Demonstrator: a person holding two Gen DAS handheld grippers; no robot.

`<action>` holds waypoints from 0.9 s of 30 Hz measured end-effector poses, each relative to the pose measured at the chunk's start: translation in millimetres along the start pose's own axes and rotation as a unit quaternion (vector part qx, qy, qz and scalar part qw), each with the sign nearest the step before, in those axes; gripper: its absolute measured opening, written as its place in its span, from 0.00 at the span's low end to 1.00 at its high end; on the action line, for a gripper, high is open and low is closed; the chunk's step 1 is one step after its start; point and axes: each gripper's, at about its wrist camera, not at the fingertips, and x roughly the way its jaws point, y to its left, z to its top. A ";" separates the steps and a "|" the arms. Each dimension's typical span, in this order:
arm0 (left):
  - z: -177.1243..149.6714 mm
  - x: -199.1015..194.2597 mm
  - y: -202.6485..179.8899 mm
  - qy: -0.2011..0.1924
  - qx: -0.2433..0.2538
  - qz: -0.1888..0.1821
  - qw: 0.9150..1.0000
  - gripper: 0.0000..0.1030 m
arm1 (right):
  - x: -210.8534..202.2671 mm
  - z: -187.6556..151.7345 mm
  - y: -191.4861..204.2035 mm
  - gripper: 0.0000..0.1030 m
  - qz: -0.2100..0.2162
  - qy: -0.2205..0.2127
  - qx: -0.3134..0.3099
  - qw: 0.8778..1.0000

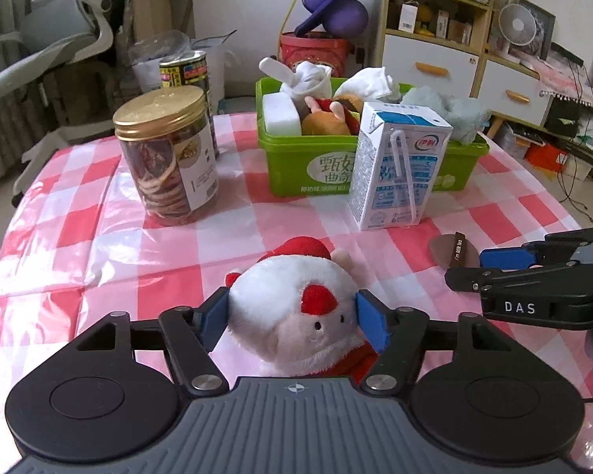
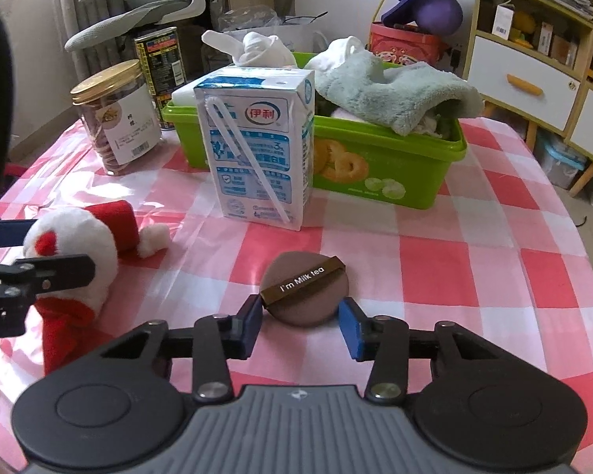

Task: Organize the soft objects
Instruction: 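Grasp the brown 'I'm Milk tea' disc with the right tool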

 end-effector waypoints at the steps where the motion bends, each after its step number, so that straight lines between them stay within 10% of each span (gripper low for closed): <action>1: 0.1 -0.5 -1.1 -0.001 0.004 0.001 1.000 0.63 | -1.5 0.5 -0.9 0.23 0.003 0.000 0.002 1.000; 15: 3.1 -2.3 5.6 0.005 -0.014 -0.004 1.000 0.60 | -14.6 1.1 -7.7 0.19 0.040 0.007 0.020 0.999; 20: 2.3 -0.1 3.9 0.007 -0.011 0.000 1.000 0.60 | -3.6 -1.4 1.6 0.48 0.042 0.021 0.008 0.999; 27: 2.0 3.6 5.7 0.008 -0.021 0.002 1.000 0.61 | 14.1 4.6 13.7 0.44 -0.006 -0.002 -0.006 1.000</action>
